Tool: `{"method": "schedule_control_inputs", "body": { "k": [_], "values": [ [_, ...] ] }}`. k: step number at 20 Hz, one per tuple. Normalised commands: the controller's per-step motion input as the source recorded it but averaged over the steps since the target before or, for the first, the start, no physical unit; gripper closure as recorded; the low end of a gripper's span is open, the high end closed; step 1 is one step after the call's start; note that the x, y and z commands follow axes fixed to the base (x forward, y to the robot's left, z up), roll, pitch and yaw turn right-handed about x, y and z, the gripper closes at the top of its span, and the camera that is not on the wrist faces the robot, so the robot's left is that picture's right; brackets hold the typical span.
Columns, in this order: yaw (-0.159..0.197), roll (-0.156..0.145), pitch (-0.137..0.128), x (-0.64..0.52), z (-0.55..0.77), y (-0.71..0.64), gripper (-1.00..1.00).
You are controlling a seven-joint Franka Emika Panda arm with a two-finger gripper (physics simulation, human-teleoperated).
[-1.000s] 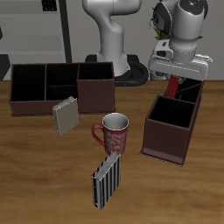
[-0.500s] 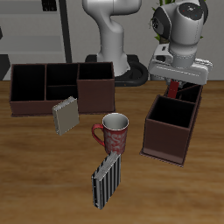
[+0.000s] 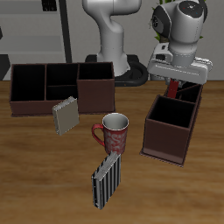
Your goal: Place the red book into the left desk caddy's front compartment
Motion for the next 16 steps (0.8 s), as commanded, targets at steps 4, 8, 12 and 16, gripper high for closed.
{"method": "schedule_control_inputs", "body": {
  "k": [4,8,12,16],
  "values": [
    [0.039,-0.018,-0.069,-0.08,0.18,-0.01,1.0],
    [0.002,0.013,-0.002,0.05,0.06,0.01,1.0],
    [0.008,-0.004,-0.001,0.08,-0.01,-0.02,1.0],
    [0.008,-0.008,-0.02,0.07,0.07,-0.02,1.0]
  ]
}}
